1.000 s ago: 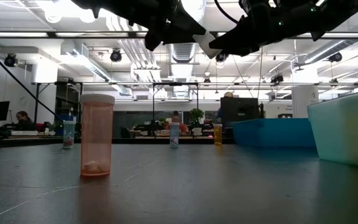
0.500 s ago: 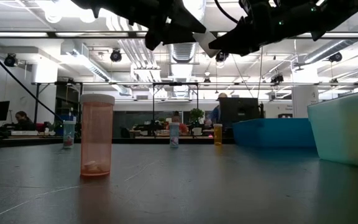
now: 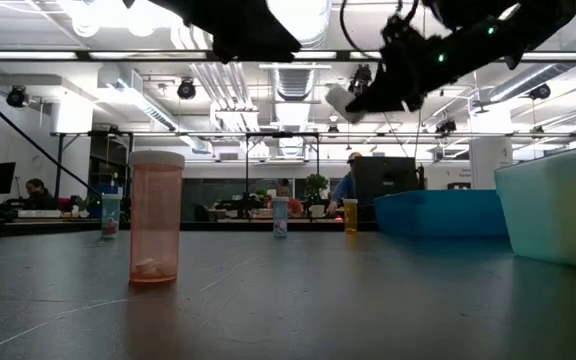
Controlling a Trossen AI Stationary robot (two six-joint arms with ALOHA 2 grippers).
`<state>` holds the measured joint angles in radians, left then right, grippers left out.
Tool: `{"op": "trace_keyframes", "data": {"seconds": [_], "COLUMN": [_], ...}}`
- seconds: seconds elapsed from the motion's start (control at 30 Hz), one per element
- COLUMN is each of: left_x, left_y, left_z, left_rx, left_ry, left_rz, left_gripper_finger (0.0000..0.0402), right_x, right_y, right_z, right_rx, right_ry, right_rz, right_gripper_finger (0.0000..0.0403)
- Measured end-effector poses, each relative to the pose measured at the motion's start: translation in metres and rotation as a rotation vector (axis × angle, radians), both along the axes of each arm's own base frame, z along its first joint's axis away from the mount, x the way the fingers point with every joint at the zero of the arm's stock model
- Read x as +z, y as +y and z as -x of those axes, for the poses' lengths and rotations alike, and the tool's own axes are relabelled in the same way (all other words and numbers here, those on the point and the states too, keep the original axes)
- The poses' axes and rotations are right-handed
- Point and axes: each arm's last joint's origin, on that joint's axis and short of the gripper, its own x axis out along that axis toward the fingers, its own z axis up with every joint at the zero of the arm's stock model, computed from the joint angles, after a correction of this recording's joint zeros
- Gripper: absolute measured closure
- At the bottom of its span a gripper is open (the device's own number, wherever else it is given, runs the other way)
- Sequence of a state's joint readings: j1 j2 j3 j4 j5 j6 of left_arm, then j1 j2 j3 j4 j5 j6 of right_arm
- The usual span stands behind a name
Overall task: Pick and place medicine bottles into bin by pill shape (circle, oval)
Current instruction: Put the white pill bottle into the blue bin
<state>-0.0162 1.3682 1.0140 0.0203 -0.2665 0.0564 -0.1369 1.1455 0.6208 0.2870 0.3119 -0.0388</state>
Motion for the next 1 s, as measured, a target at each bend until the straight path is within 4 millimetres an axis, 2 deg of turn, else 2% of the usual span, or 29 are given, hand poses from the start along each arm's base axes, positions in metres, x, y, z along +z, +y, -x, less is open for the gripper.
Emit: {"op": "trace_keyframes", "data": {"seconds": [0.23, 0.37, 0.57, 0.77, 0.87, 1.0], "left_x": [0.003, -0.001, -0.010, -0.009, -0.012, -0.009], "left_y": [0.001, 0.003, 0.005, 0.005, 0.005, 0.005], "left_z": [0.027, 0.044, 0.065, 0.082, 0.090, 0.098], "left_rx": [-0.015, 0.046, 0.101, 0.101, 0.101, 0.103], "left_ry": [-0.003, -0.011, -0.023, -0.054, -0.055, -0.083], "left_rz": [-0.067, -0.098, -0.133, -0.139, -0.139, -0.136], "left_gripper_finger": [0.0219, 0.0218, 0.0218, 0.0218, 0.0218, 0.0218], "right_x": [0.013, 0.031, 0.047, 0.033, 0.020, -0.002], "right_y": [-0.041, -0.068, -0.106, -0.142, -0.157, -0.174], "right_z": [0.010, 0.020, 0.034, 0.035, 0.032, 0.026], "right_rx": [-0.324, -0.515, -0.755, -0.870, -0.822, -0.744], "right_ry": [0.138, 0.205, 0.447, 0.723, 0.834, 0.894], "right_rz": [-0.260, -0.372, -0.504, -0.600, -0.684, -0.802], "right_gripper_finger": [0.0259, 0.0259, 0.0259, 0.0259, 0.0259, 0.0259]}}
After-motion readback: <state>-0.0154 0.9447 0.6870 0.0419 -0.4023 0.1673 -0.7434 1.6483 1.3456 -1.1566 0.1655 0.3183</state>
